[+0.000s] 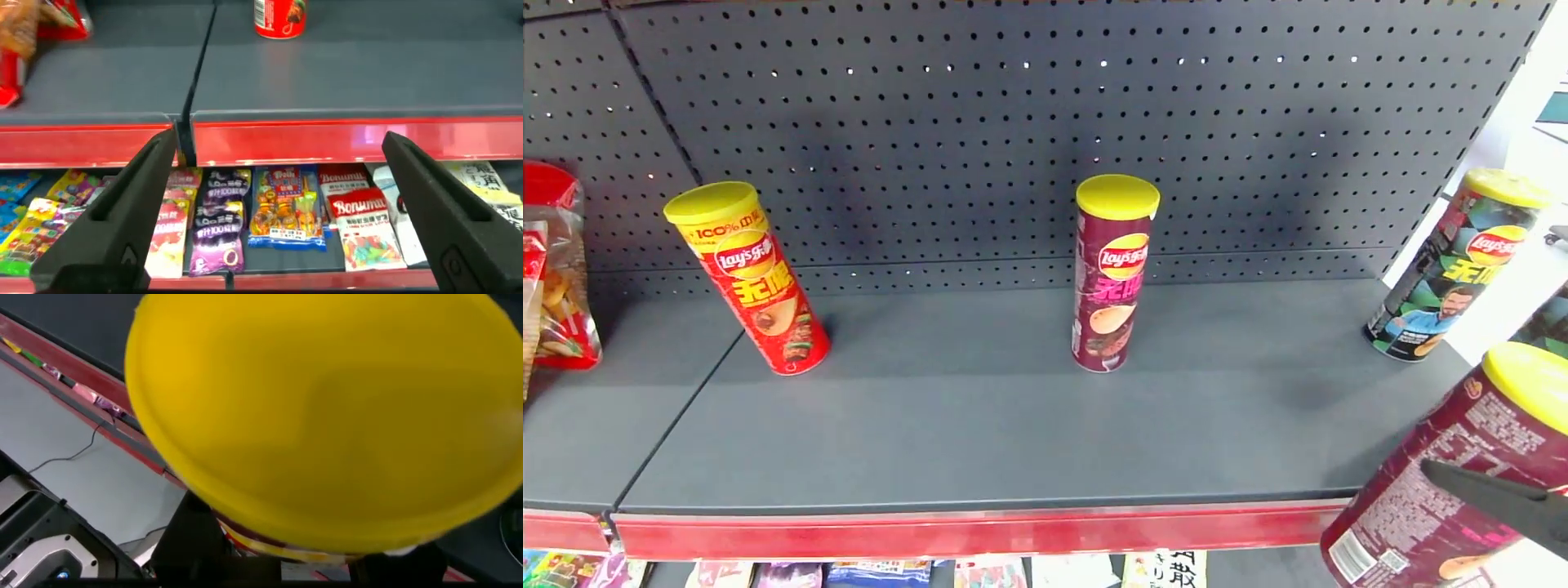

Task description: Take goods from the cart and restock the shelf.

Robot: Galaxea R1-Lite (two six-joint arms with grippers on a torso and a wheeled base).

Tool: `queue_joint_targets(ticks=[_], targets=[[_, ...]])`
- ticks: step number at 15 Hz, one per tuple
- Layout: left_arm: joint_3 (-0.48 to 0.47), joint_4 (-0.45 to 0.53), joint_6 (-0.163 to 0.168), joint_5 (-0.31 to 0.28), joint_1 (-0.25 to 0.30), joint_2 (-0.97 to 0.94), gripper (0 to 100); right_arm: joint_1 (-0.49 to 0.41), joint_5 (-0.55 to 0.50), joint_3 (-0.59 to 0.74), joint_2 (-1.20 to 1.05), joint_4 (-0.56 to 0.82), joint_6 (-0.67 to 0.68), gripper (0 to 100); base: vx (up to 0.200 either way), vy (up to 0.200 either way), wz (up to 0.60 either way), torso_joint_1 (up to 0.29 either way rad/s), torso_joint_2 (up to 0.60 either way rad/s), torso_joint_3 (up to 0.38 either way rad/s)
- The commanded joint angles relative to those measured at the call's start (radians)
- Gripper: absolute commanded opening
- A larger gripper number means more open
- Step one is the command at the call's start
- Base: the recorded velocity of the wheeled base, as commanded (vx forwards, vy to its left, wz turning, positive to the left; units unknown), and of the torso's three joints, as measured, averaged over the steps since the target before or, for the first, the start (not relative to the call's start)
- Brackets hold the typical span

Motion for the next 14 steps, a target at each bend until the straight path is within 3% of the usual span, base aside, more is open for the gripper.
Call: queue_joint_targets(ticks=[1,7,9,10,11,12,14], targets=[[-0.001,0.000,-0.001,0.001,0.000,0.001,100,0.000,0.001,0.000,0.004,0.000,-0.001,0,0.000,0.000,0.00,0.000,0.00,0.000],[-0.001,0.000,0.003,-0.013,-0.001,0.002,100,0.002,0.037,0.005,-0.007,0.001,-0.004,0,0.000,0.000,0.00,0.000,0.00,0.000],[-0.027,-0.009,0.020,-0.107,0.000,0.002,100,0.002,0.061,0.003,-0.010,0.001,-0.004,0,0.000,0.000,0.00,0.000,0.00,0.000],[-0.174,-0.003,0.002,-0.156,-0.007,0.111,100,0.002,0.072,-0.009,-0.010,0.000,-0.002,0,0.000,0.000,0.00,0.000,0.00,0.000],[-0.349,-0.008,-0.064,-0.173,-0.009,0.298,100,0.002,0.074,-0.026,-0.007,0.000,-0.002,0,0.000,0.000,0.00,0.000,0.00,0.000],[-0.546,-0.008,-0.070,-0.253,-0.035,0.504,100,0.002,0.075,-0.046,0.003,0.000,-0.002,0,0.000,0.000,0.00,0.000,0.00,0.000],[-0.596,-0.014,0.086,-0.401,-0.064,0.693,100,0.002,0.075,-0.079,0.015,0.000,-0.002,0,0.000,0.000,0.00,0.000,0.00,0.000]])
